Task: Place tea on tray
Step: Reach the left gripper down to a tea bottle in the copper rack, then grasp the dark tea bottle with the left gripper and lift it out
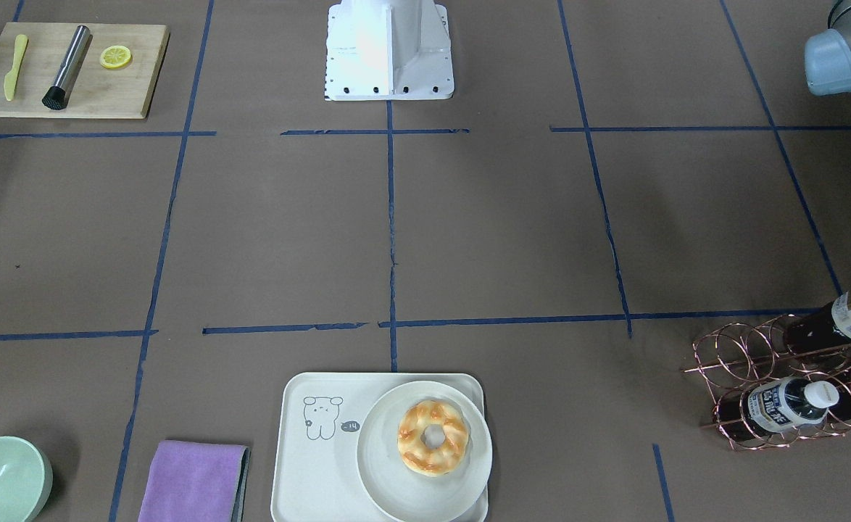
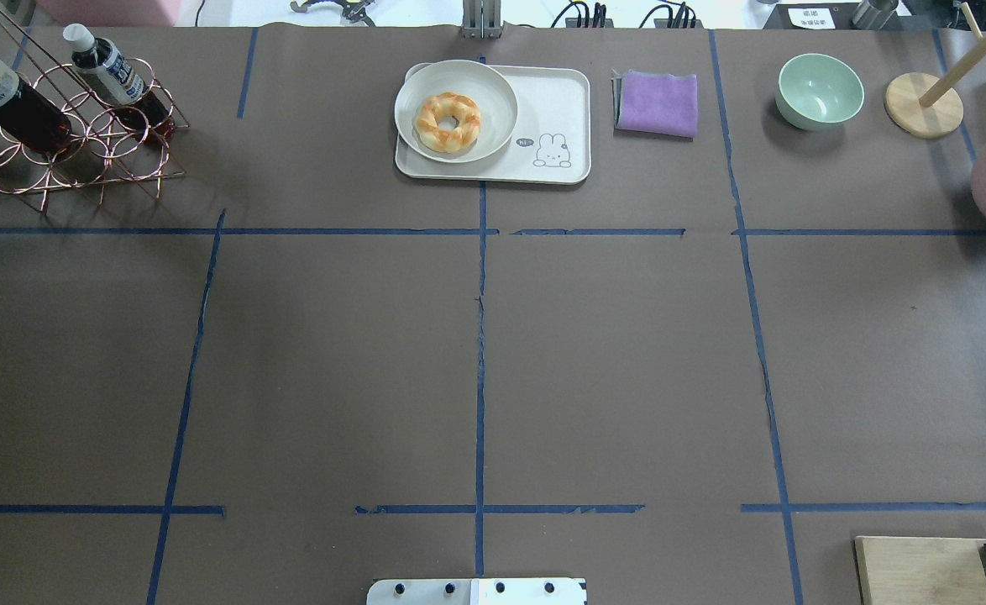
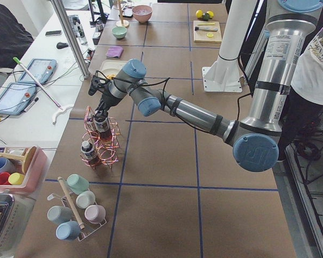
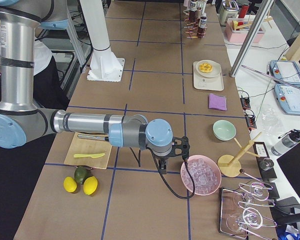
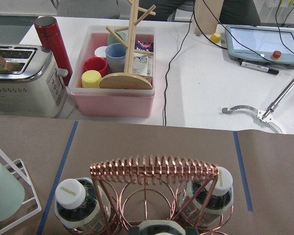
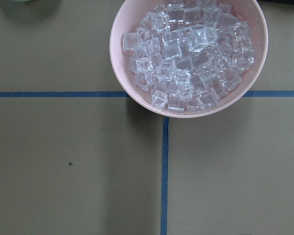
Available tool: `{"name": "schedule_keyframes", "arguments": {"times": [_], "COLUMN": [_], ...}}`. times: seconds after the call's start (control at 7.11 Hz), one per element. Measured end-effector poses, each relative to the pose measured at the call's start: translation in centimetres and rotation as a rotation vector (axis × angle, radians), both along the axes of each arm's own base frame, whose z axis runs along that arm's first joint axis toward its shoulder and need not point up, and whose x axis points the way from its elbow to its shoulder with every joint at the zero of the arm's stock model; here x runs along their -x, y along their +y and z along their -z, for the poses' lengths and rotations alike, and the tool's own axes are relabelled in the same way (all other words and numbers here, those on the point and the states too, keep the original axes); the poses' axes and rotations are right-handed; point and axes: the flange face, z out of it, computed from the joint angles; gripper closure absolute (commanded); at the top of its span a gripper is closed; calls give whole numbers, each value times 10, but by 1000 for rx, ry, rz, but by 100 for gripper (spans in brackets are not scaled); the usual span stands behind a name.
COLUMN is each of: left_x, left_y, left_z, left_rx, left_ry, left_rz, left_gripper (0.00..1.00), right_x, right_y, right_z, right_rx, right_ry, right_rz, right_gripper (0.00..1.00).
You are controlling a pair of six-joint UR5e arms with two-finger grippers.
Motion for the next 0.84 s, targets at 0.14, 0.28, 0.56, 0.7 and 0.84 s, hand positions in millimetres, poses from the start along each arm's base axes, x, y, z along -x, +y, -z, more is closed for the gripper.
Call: {"name": "schedule_keyframes", "arguments": {"times": [0.14,0.28,0.56,0.7,0.84], "left_x": [4,8,13,3,-15], "left_y": [7,19,51,67,76], "left_z": [17,36,80,104,126], "left_rx": [9,16,36,49,53], "left_ry": [-2,-4,-8,-9,-7], "left_rz": [3,4,-2,-24,-58], "left_gripper": [98,98,98,98,98], "right_x": [0,0,0,0,0], "right_y": [0,0,0,0,0], "right_z": [0,0,0,1,3], "right_rx": [0,0,0,-2,-6], "right_ry": [-1,-1,-1,-1,-2], "right_rz": [0,0,0,0,0], "right_gripper": [0,0,0,0,0]}}
